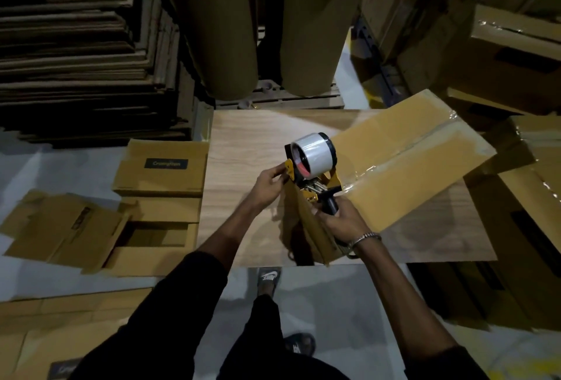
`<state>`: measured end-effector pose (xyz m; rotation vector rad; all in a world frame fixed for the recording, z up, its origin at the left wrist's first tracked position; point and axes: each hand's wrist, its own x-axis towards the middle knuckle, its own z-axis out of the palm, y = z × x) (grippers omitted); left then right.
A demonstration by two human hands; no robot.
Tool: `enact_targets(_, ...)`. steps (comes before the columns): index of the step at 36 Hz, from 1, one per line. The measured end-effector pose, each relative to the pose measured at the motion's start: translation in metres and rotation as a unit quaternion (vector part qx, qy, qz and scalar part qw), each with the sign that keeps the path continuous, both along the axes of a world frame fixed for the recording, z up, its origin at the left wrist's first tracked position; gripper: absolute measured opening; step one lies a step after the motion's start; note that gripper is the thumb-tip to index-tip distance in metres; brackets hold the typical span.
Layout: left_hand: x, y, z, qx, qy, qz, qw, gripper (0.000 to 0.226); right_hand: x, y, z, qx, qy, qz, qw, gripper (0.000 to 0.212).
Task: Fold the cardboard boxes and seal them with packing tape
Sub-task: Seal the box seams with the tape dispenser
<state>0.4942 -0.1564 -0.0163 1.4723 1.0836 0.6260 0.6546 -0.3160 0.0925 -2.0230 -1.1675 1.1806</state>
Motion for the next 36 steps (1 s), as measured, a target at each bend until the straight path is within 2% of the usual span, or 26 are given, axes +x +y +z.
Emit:
enact_targets(6,-0.007,0.012,-0.003,0.013,0.024,-0.02,0.999,0.026,0.004,0.0,-0.002,-0.032,0.002,0.005,0.999,0.017)
enact_targets(11,-0.006,0.011,0.0,0.041,-0.011,-0.021,0.999,0.031,0.008,-0.027,-0.001,-0.06,0.023,-0.008,0.998,0.014)
enact_targets(15,-0.01,0.008,0.013,0.05,-0.03,-0.069,0.996,0.029,0.016,-0.062,-0.006,-0.063,0.052,-0.041,0.996,0.009)
enact_targets(18,-0.014,0.007,0.02,0.06,-0.007,-0.086,0.994,0.032,0.013,-0.067,-0.005,-0.068,0.068,-0.043,0.994,0.003)
enact_targets(21,-0.016,-0.001,0.023,0.065,0.039,-0.088,0.993,0.036,0.012,-0.066,-0.007,-0.075,0.076,-0.048,0.993,0.009)
enact_targets(23,-0.015,-0.008,0.023,0.13,0.085,-0.088,0.984,0.039,0.013,-0.067,-0.007,-0.079,0.086,-0.047,0.992,0.01)
enact_targets(25,-0.011,-0.016,0.018,0.256,0.153,-0.096,0.95,0.051,0.014,-0.067,-0.006,-0.082,0.094,-0.046,0.991,0.01)
enact_targets(27,-0.005,-0.024,0.012,0.337,0.186,-0.138,0.913,0.059,0.014,-0.066,-0.004,-0.086,0.099,-0.041,0.991,0.01)
enact_targets(30,0.004,-0.044,0.008,0.347,0.165,-0.161,0.909,0.071,0.014,-0.067,0.0,-0.081,0.1,-0.039,0.991,0.012)
enact_targets(33,0.004,-0.047,0.0,0.342,0.136,-0.137,0.92,0.061,0.012,-0.068,0.002,-0.069,0.105,-0.041,0.991,0.013)
enact_targets(36,0.005,-0.047,0.0,0.339,0.145,-0.13,0.92,0.059,0.008,-0.071,0.004,-0.05,0.099,-0.032,0.993,0.007)
